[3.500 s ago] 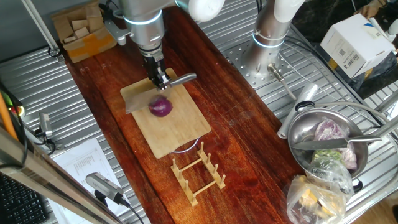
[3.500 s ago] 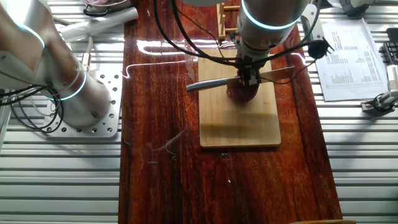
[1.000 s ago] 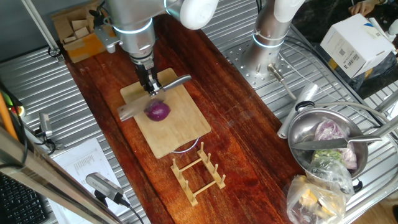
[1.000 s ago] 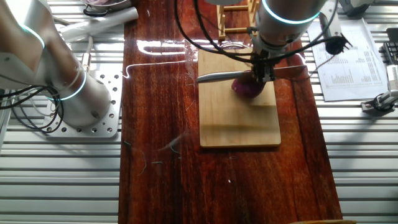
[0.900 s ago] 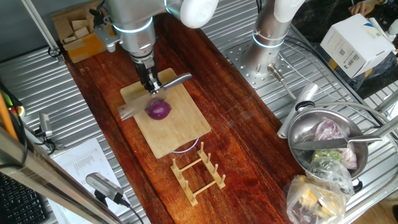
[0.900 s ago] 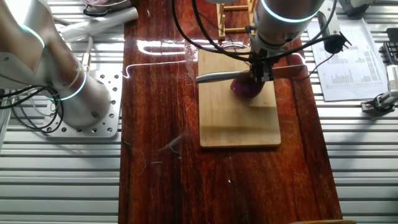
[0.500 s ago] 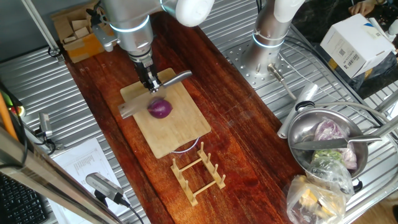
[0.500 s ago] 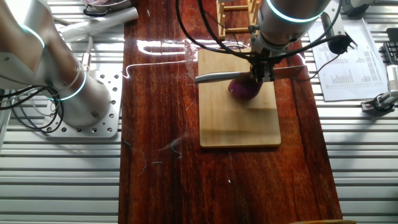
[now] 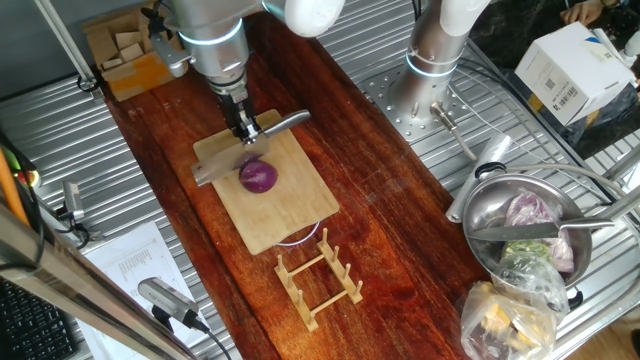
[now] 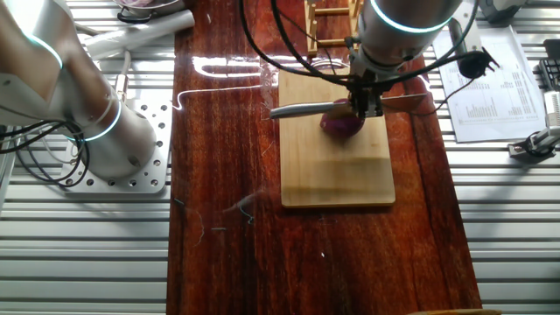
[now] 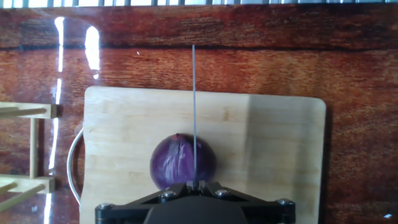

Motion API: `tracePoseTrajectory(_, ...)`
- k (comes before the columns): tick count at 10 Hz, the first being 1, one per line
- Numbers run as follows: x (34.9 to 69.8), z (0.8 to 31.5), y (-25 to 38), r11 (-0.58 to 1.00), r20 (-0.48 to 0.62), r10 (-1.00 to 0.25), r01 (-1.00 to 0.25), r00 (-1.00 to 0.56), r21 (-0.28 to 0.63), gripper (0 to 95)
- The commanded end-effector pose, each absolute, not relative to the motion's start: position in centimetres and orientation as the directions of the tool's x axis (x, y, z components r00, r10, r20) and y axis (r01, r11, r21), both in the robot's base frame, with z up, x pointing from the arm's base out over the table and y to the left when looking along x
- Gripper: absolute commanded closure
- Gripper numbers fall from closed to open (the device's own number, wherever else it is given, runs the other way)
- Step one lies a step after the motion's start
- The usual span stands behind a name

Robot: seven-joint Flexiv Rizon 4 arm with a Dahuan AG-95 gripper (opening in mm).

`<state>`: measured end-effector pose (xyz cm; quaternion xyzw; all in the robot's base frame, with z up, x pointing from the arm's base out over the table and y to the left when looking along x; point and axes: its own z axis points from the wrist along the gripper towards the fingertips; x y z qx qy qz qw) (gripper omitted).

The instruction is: Chop the onions

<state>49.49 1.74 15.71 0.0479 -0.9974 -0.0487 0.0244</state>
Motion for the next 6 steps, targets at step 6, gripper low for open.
tracePoseTrajectory(6, 49.5, 17.0, 2.3, 0.994, 0.069, -0.038, -0.030, -0.997, 0.105, 95.0)
